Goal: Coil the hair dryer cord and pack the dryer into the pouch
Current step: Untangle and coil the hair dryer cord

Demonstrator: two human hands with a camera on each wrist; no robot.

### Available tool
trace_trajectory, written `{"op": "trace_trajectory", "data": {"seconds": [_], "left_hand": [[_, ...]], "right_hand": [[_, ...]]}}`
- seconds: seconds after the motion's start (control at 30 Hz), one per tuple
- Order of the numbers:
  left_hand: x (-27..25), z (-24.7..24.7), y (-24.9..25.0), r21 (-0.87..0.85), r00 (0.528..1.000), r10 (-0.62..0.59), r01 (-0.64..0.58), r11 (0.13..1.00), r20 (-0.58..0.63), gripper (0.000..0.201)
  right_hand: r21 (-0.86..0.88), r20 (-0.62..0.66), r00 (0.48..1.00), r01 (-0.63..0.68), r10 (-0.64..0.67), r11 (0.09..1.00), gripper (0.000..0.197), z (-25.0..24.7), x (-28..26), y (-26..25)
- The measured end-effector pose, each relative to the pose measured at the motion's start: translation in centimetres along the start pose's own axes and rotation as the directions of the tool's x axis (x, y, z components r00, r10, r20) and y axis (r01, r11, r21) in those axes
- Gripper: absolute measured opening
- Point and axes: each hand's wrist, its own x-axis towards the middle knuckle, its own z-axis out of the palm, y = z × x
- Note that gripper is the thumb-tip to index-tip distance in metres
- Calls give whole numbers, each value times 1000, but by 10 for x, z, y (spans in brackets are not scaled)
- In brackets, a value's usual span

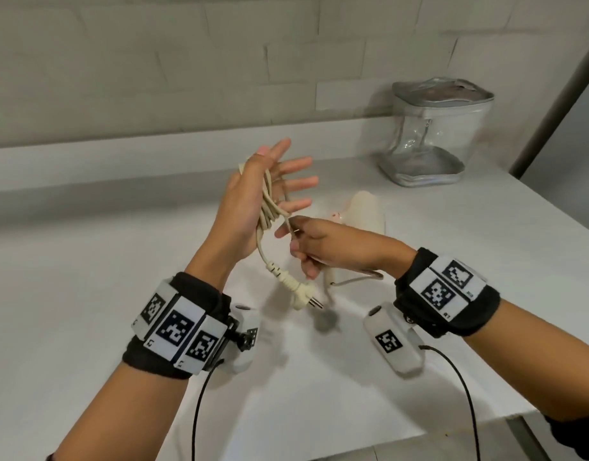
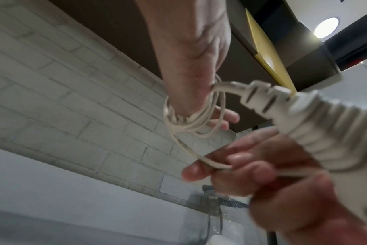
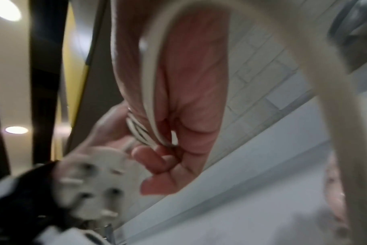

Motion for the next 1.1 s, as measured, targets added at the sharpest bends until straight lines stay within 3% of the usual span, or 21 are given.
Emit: {"op": "trace_trajectory", "data": {"seconds": [0.07, 0.13, 0.2, 0.27, 0.43, 0.53, 0.67, 0.7, 0.87, 1.1], "left_hand": [[9, -4, -2, 33, 998, 6, -4, 999, -68, 33], [16, -11, -7, 140, 995, 5, 9, 990, -96, 32], [19, -17, -13, 302, 997, 4, 18, 953, -72, 26], [17, -18, -16, 409, 999, -33, 40, 912, -25, 26], [13, -5, -21, 585, 986, -97, -1, 811, 136, 44], [7, 2, -24, 591, 977, -129, 5, 807, 168, 49], [1, -3, -25, 479, 953, -237, 120, 869, 190, 98], [0, -5, -24, 464, 943, -255, 131, 876, 215, 101], [-8, -7, -17, 386, 921, -218, 83, 919, 322, 47], [-12, -16, -11, 132, 944, -101, 62, 989, 314, 43]], "right_hand": [[-111, 77, 996, -33, 41, 993, 27, -3, -10, -10], [-362, 97, 995, 1, 37, 932, 26, -13, -22, -23], [-552, 61, 997, 81, -57, 830, 24, -29, -30, -34], [-596, 4, 987, 131, -160, 792, 18, -43, -35, -42], [-507, -66, 953, 222, -295, 833, 11, -61, -32, -51], [-438, -119, 934, 256, -337, 862, 8, -64, -26, -57], [-375, -168, 921, 269, -350, 887, 4, -62, -20, -57], [-363, -179, 923, 260, -341, 895, 5, -61, -18, -55], [-149, -197, 927, 295, -320, 944, 7, -57, -8, -49], [176, -158, 948, 304, -278, 936, 18, -60, 11, -29]]}}
